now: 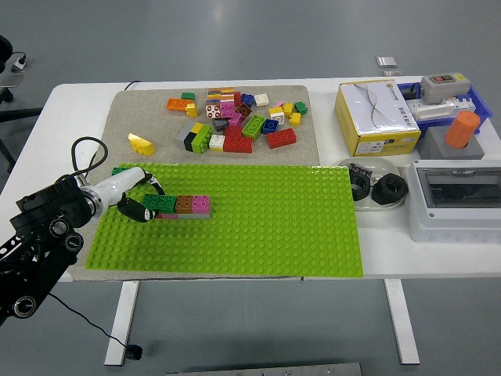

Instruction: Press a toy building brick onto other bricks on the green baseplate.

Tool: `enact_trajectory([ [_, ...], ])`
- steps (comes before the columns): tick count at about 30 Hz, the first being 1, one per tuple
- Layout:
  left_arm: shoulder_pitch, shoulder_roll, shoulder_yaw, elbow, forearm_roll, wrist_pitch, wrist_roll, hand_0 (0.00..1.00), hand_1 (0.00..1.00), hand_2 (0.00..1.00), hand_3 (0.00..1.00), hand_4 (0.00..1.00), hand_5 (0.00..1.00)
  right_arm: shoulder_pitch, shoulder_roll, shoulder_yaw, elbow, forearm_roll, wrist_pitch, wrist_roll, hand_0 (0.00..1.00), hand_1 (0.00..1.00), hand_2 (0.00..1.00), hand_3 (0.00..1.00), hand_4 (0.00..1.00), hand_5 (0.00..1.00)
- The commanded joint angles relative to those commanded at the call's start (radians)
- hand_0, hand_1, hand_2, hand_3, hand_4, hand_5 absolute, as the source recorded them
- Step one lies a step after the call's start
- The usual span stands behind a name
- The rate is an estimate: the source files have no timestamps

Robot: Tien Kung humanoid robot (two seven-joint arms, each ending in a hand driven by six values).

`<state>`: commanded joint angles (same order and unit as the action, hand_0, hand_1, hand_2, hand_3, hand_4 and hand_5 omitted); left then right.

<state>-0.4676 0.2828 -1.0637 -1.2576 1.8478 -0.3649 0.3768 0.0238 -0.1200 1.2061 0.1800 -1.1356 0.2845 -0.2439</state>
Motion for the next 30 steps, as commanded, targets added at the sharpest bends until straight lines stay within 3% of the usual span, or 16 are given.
enact_trajectory([
  [17, 0.002, 0.002, 0.002, 0.0, -0.003, -0.004, -0.009, 0.948, 0.949, 0.947, 0.69, 0.648, 0.002, -0.004, 0.001, 0.003, 0.0, -0.001, 0.0, -0.001, 0.686, 0.674, 0.667, 0.892, 0.617, 0.998],
  [19, 0.002, 0.007, 0.004, -0.004, -0.007, -0.009, -0.007, 0.948, 0.949, 0.947, 0.69, 0.648, 0.002, -0.004, 0.001, 0.004, 0.0, -0.002, 0.0, -0.001, 0.686, 0.674, 0.667, 0.892, 0.617, 0.998],
  [20, 0.002, 0.01, 0.006, -0.005, -0.009, -0.012, -0.006, 0.948, 0.95, 0.95, 0.713, 0.706, 0.002, -0.005, 0.001, 0.004, 0.0, -0.002, 0.001, -0.001, 0.688, 0.674, 0.667, 0.892, 0.617, 0.998],
  [25, -0.001, 0.028, 0.013, -0.016, -0.021, -0.028, -0.003, 0.948, 0.95, 0.95, 0.713, 0.706, 0.002, -0.006, 0.001, 0.007, 0.0, -0.005, 0.001, -0.002, 0.688, 0.674, 0.667, 0.892, 0.617, 0.998],
  [26, -0.002, 0.032, 0.014, -0.018, -0.023, -0.03, -0.003, 0.949, 0.952, 0.957, 0.763, 0.795, 0.002, -0.006, 0.001, 0.007, 0.0, -0.005, 0.001, -0.002, 0.688, 0.674, 0.666, 0.892, 0.616, 0.998],
  [30, -0.007, 0.044, 0.016, -0.022, -0.029, -0.034, -0.004, 0.949, 0.952, 0.957, 0.763, 0.795, 0.002, -0.005, 0.0, 0.007, 0.0, -0.004, 0.001, -0.001, 0.688, 0.674, 0.666, 0.892, 0.616, 0.998],
])
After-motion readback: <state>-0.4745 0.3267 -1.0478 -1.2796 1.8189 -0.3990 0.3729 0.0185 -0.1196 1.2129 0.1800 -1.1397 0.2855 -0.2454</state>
